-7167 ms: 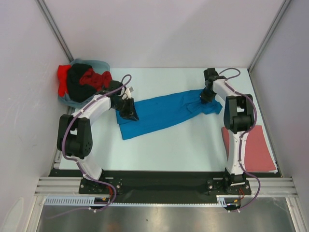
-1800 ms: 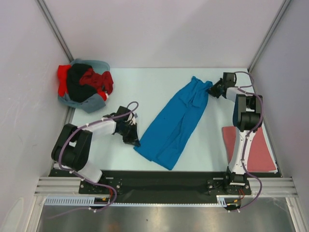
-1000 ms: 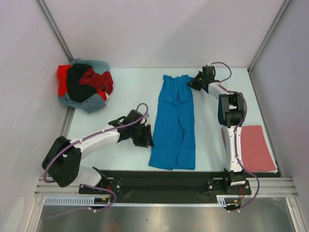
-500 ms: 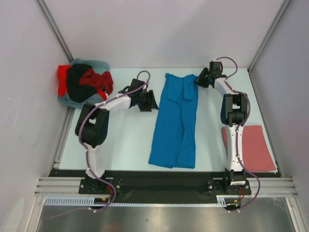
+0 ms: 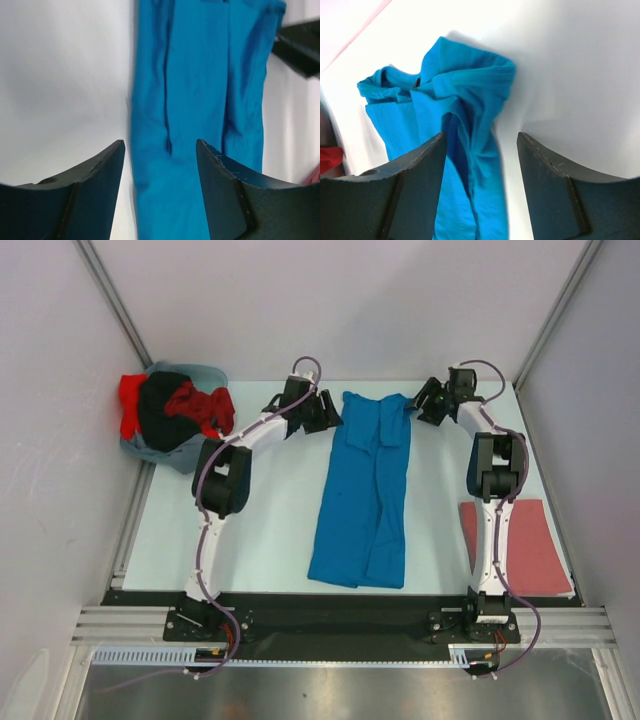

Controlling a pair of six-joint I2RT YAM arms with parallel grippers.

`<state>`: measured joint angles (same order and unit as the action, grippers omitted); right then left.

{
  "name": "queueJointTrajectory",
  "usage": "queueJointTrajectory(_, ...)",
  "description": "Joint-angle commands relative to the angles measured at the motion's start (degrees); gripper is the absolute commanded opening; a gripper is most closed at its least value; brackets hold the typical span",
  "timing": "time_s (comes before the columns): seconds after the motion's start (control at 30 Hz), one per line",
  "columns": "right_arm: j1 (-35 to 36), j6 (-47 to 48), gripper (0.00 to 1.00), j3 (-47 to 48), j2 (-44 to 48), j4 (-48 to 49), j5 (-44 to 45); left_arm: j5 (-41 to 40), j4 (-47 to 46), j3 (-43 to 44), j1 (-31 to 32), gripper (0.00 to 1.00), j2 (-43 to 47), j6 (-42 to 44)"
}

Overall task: Fold and stack the t-shirts
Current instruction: Fold the tshirt

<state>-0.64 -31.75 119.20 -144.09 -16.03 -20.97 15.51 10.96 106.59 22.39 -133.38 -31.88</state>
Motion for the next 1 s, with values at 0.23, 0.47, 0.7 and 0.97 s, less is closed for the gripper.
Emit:
queueJointTrajectory(0.23, -2.43, -2.35, 0.76, -7.14, 2.42, 8.38, -8.47, -1.36, -7.09, 18.29, -0.42, 0.61, -16.11, -12.32)
queueJointTrajectory(0.47, -2.08, -5.96, 0.76, -7.22, 0.92, 10.58, -9.00, -0.65, -12.87, 21.47, -0.24, 0.54, -20.78, -20.32)
queueJointTrajectory(0.7, -1.99, -7.10, 0.71, -7.05, -0.40, 10.94, -6.10, -3.11, -15.52, 21.30, -0.24, 0.34, -22.27, -24.10)
queueJointTrajectory(0.97, -1.73, -8.33, 0.53, -3.36, -3.91, 11.19, -4.43, -5.57, -21.86, 21.47, -0.77, 0.00, -24.21, -30.61)
